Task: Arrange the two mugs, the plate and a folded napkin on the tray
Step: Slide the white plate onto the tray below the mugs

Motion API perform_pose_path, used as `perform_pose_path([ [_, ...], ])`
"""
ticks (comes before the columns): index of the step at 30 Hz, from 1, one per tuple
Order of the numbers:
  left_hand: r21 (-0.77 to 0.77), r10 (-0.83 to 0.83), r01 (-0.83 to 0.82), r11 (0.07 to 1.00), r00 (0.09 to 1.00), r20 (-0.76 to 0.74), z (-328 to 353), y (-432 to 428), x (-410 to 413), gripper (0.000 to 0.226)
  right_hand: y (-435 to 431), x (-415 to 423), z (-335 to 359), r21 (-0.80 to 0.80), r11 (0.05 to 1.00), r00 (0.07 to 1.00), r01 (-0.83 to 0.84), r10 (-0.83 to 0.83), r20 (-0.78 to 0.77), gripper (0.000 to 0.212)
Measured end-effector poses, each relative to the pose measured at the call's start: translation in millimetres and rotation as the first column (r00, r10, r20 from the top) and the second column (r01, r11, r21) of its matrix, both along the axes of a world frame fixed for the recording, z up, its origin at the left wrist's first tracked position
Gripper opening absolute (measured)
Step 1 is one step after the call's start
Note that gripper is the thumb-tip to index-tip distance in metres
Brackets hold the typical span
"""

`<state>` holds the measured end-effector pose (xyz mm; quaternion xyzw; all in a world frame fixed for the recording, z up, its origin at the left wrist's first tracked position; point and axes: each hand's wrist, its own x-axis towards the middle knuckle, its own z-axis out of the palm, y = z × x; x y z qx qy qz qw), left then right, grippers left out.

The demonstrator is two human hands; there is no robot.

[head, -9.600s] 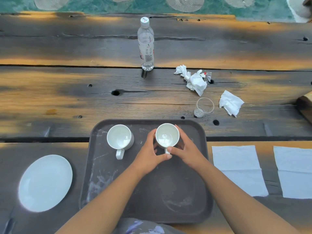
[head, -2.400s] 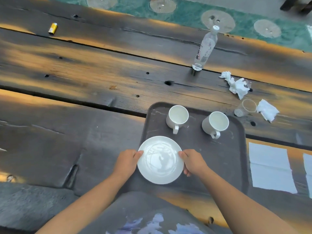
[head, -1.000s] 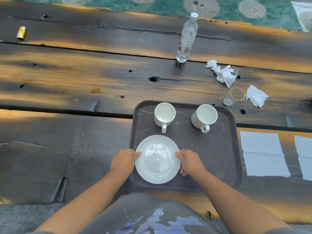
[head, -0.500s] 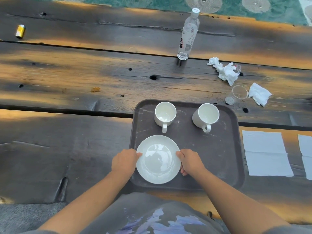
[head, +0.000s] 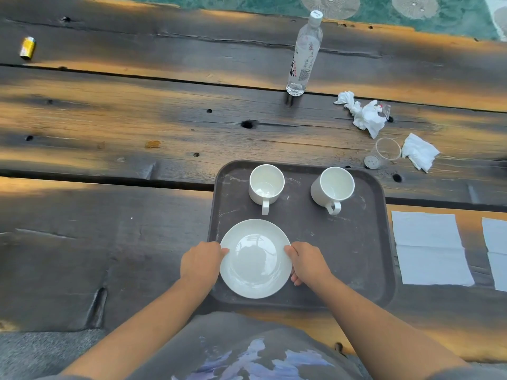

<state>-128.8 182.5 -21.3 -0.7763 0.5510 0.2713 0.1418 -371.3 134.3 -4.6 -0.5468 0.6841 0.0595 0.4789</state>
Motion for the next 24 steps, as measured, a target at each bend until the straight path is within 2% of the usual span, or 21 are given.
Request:
perform_pose_path([
  [7,-0.002,0.017,-0.017,1.0,1.0,-0.003,1,-1,0,0.048,1,0,-2,-0.005,1.0,1.0,0.003,-0.003,-0.006,0.033],
  [13,0.018,0.07,-0.069,0.997,0.996,-0.046,5,-5,2,0.041,4,-3,-2,0.003,0.994,0.994,0.109,-0.109,0.012,0.039],
  [19,-0.005,0.082,-0.083,0.997,0.994,-0.073,11,2,1,0.045,15,-2,0,-0.036,0.998,0.998,0.049,-0.051,-0.034,0.04],
  [24,-0.018,0.013,-0.015,1.0,0.997,-0.075,16,11,-2,0.038,22,-5,6,-0.086,0.996,0.993,-0.023,0.013,-0.118,0.03],
])
